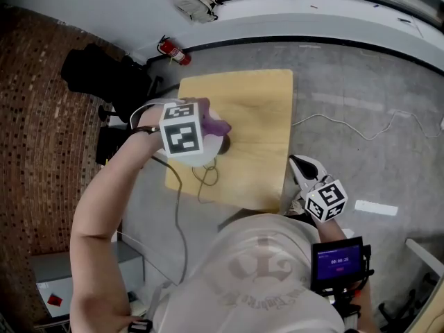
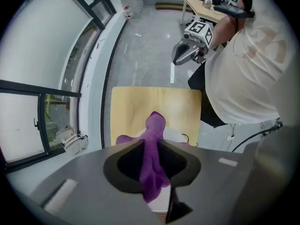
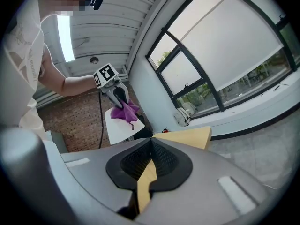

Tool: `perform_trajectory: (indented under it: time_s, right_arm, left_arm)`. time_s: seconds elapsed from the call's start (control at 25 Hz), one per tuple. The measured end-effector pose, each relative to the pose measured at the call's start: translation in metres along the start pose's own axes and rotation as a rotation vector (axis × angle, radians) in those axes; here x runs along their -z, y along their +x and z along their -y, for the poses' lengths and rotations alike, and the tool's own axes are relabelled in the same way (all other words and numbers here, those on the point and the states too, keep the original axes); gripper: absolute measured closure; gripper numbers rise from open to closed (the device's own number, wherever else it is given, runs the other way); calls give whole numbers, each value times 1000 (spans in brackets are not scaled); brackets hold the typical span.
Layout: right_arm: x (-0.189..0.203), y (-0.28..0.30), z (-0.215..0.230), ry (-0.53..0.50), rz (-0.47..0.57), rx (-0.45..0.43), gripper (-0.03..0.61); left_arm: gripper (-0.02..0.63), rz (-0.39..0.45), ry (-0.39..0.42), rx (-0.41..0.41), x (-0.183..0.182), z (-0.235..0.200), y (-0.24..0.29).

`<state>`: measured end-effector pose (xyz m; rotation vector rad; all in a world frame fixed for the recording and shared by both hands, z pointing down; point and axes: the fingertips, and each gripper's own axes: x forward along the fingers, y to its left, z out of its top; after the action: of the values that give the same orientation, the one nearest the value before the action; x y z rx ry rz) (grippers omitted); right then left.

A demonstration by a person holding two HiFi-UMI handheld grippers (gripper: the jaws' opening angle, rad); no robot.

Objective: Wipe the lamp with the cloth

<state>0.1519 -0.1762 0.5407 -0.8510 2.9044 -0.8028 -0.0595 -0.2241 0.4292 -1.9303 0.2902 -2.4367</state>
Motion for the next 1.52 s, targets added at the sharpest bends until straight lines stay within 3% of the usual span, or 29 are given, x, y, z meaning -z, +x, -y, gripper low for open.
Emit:
perform_trajectory:
  time_s: [0.2, 0.44, 0.52, 0.64, 0.84, 1.0, 1.28, 1.52]
  right_arm:
    - [12, -7, 7, 18, 0, 24, 568]
    - [15, -14, 13, 23, 2, 40, 568]
    - [16, -16, 14, 22, 2, 42, 568]
    - [16, -15, 12, 15, -6, 33, 568]
    - [12, -4, -2, -7, -20, -19, 568]
    - [10, 2, -15, -30, -45, -60, 568]
    - [5, 26, -14, -36, -70, -99, 568]
    - [11, 22, -8, -19, -84, -82, 568]
  left_arm:
    - [528, -74, 36, 34, -24, 5, 46]
    - [531, -75, 39, 22, -51, 24, 79]
    - [532, -57, 30, -32, -54, 28, 71]
    - [532, 18, -20, -179, -57, 28, 42]
    - [534, 171, -219, -456, -38, 34, -15]
    - [534, 196, -359, -609, -10, 46, -52]
    - [535, 149, -457, -628, 11, 38, -7]
    - [535, 175, -463, -645, -8, 40, 18]
